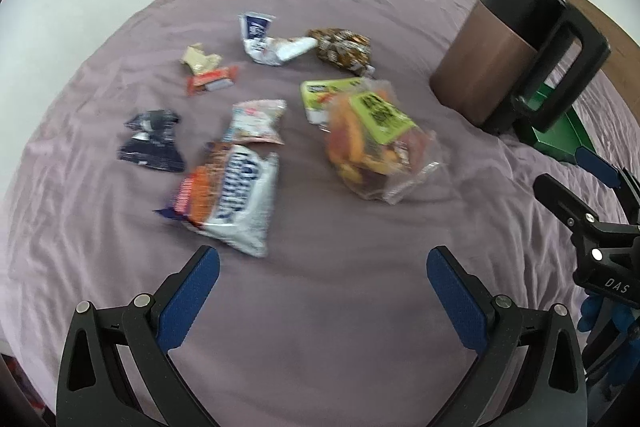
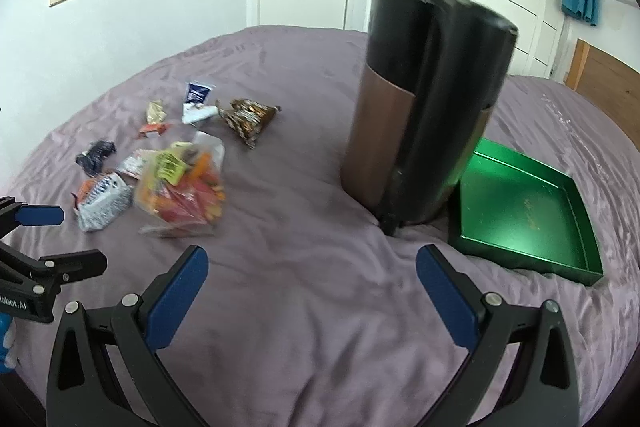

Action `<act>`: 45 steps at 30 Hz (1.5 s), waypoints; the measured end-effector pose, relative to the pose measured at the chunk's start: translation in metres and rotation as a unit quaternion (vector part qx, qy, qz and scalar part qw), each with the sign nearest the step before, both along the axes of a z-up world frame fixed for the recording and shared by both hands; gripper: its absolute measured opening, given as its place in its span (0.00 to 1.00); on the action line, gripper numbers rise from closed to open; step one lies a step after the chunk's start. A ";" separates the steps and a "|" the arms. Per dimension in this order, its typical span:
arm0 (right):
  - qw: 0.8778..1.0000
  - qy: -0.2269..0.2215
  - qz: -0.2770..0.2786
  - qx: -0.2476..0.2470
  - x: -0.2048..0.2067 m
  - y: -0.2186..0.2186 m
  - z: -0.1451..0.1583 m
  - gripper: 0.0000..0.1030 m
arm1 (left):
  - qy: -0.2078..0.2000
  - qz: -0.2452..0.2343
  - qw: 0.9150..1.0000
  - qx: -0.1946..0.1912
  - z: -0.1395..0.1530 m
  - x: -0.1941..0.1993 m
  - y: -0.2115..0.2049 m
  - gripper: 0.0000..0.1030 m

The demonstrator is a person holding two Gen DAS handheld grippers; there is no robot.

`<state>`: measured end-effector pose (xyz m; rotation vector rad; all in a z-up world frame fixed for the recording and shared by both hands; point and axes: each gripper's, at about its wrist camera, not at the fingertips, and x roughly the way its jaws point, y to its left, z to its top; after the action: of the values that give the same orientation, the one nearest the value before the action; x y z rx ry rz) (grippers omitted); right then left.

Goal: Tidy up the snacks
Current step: 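Grasp the blue-and-white wafer bag with left tool while right tool grasps the green-labelled clear bag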

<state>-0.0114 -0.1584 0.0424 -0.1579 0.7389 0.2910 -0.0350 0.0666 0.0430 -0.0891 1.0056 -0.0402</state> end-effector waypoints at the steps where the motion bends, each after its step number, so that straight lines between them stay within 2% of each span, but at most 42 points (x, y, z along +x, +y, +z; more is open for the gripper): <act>1: 1.000 0.000 0.004 0.003 -0.001 0.004 0.002 1.00 | -0.003 0.005 1.000 0.002 0.002 -0.002 0.007 0.99; 7: 0.999 -0.001 0.032 0.015 0.001 0.032 0.009 1.00 | -0.019 0.049 0.998 0.023 0.014 -0.007 0.060 0.99; 13: 0.998 0.004 0.066 0.012 0.009 0.069 0.008 1.00 | -0.016 0.075 0.997 0.032 0.009 0.005 0.096 0.99; 24: 0.995 0.031 0.098 -0.012 0.037 0.114 -0.017 1.00 | 0.016 0.044 0.998 0.044 -0.027 0.050 0.077 0.99; 30: 0.993 0.049 0.106 -0.016 0.054 0.126 -0.032 1.00 | 0.022 0.021 0.998 0.049 -0.033 0.070 0.068 0.99; 33: 0.992 0.056 0.109 -0.014 0.060 0.127 -0.037 1.00 | 0.023 0.009 0.999 0.044 -0.036 0.075 0.066 0.99; 43: 0.987 0.119 0.110 0.022 0.078 0.111 -0.057 1.00 | 0.039 -0.026 0.998 0.030 -0.049 0.082 0.060 0.99; 45: 0.985 0.128 0.114 0.026 0.081 0.110 -0.060 1.00 | 0.048 -0.031 0.998 0.039 -0.054 0.084 0.057 0.99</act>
<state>0.0696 -0.0482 -0.0175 -0.1568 0.9695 0.5558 0.0486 0.1234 -0.0111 0.0115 1.1051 -0.0526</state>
